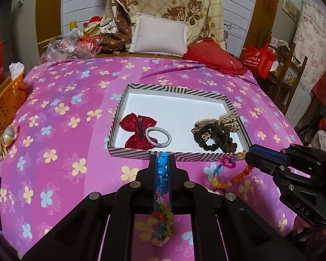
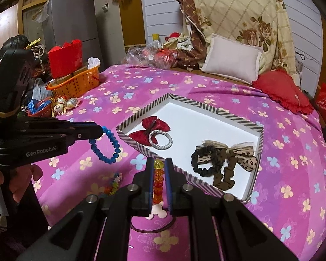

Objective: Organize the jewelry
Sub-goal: 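Carry the blue bracelet with the left tool while the right tool carries the rainbow bracelet into the tray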

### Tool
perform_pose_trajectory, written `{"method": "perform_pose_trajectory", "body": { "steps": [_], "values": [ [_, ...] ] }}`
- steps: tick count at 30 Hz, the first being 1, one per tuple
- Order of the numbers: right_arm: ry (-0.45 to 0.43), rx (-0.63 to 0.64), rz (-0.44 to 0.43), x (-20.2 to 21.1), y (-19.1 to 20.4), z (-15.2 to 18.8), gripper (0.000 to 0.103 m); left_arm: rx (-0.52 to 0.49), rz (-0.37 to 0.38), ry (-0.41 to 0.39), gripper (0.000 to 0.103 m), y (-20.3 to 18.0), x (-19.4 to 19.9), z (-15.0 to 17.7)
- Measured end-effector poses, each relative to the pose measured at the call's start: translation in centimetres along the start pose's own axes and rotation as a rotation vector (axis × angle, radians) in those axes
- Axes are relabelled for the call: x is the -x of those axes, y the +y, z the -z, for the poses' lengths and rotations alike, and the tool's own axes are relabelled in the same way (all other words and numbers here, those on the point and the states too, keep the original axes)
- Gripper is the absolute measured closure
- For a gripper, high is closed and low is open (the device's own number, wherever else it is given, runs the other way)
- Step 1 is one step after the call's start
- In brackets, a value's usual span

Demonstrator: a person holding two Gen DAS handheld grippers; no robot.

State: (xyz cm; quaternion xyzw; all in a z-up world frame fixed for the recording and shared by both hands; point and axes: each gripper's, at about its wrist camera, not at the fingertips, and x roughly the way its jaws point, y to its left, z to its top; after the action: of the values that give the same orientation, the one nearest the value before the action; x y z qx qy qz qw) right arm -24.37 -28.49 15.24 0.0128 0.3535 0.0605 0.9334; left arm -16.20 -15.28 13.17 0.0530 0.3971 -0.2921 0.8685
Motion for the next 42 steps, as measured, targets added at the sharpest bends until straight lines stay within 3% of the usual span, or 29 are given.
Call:
{"method": "perform_pose_trajectory", "body": {
  "steps": [20, 42],
  "values": [
    [-0.019, -0.011, 0.014, -0.2, -0.6, -1.6, 0.094, -0.038, -0.064, -0.025, 0.103, -1.1, -1.1, -2.3],
    [-0.011, -0.039, 0.017, -2.7, -1.9, -3.4, 0.094, -0.009, -0.104, -0.002, 0.103, -0.2, -4.3, -3.8]
  ]
}}
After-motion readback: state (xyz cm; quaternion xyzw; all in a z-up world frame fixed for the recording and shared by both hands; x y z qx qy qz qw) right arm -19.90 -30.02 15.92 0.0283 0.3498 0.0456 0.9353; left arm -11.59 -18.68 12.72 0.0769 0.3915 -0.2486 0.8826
